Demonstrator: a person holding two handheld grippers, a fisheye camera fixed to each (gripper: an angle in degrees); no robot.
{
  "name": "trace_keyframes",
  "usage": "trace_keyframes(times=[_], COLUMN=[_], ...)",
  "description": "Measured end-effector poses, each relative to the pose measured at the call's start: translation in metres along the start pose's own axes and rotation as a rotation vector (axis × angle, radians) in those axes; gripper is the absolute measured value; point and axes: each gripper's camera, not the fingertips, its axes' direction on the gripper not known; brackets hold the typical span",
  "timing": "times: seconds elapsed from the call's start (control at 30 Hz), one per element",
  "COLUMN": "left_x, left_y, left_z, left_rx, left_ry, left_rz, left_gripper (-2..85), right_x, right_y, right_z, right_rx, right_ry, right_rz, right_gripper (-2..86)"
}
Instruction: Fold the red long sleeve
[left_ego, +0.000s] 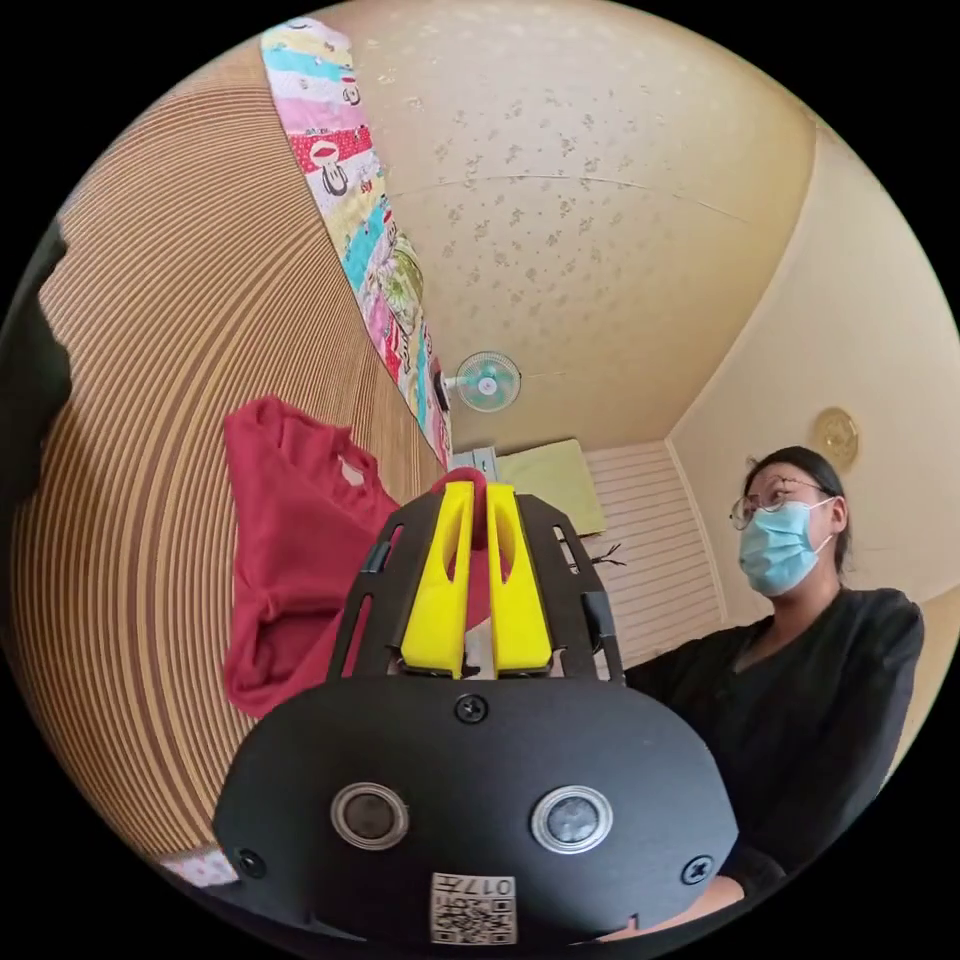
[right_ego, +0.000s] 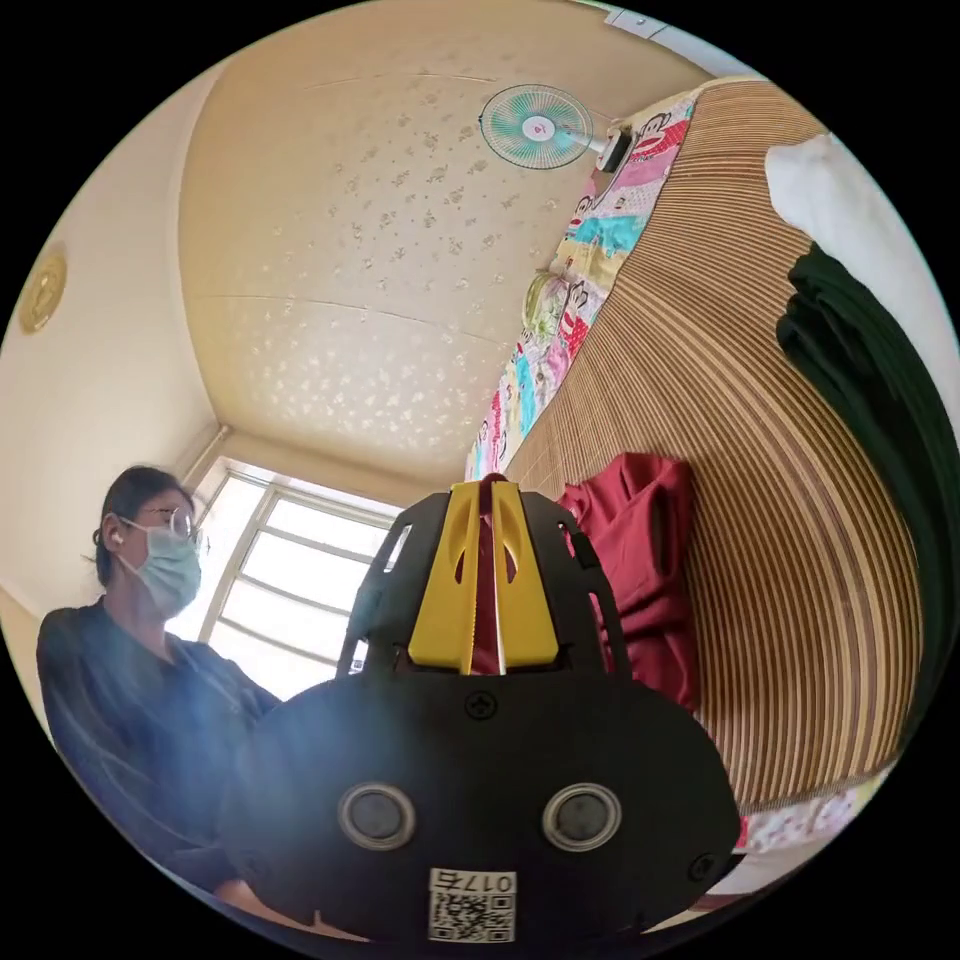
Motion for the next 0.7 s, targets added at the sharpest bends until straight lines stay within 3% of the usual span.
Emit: trace_keyframes(times=[0.1, 0.23, 0.4, 0.57, 0.7], left_x=[-0.032, -0.073, -0.042, -0.037, -0.053], left_y=[-0.028, -0.038, -0.026, -0.033, -0.036], left_z=[0.029, 0.052, 0.048, 0.094, 0.144], left_rx=[0.026, -0.011, 0.064, -0.117, -0.246], left_ry=[-0.127, -0.270, -0.372, -0.588, -0.769], left_rz=[-0.036, -0.102, 0.017, 0.063, 0.100], left_gripper=[2.1, 4.9, 13.3, 13.4, 9.1], right_x=[0.027, 0.055, 0.007, -0.014, -0.013], right_y=[-0.037, -0.066, -0.060, -0.043, -0.026], right_z=[0.060, 0.140, 0.159, 0.229, 0.274], right_rx=[-0.003, -0.185, -0.134, -0.380, -0.438], right_ry=[0.073, 0.326, 0.384, 0.714, 0.817], right_rz=[0.048, 0.083, -0.066, -0.275, -0.347], right_gripper=[3.2, 4.6, 9.8, 10.2, 7.6])
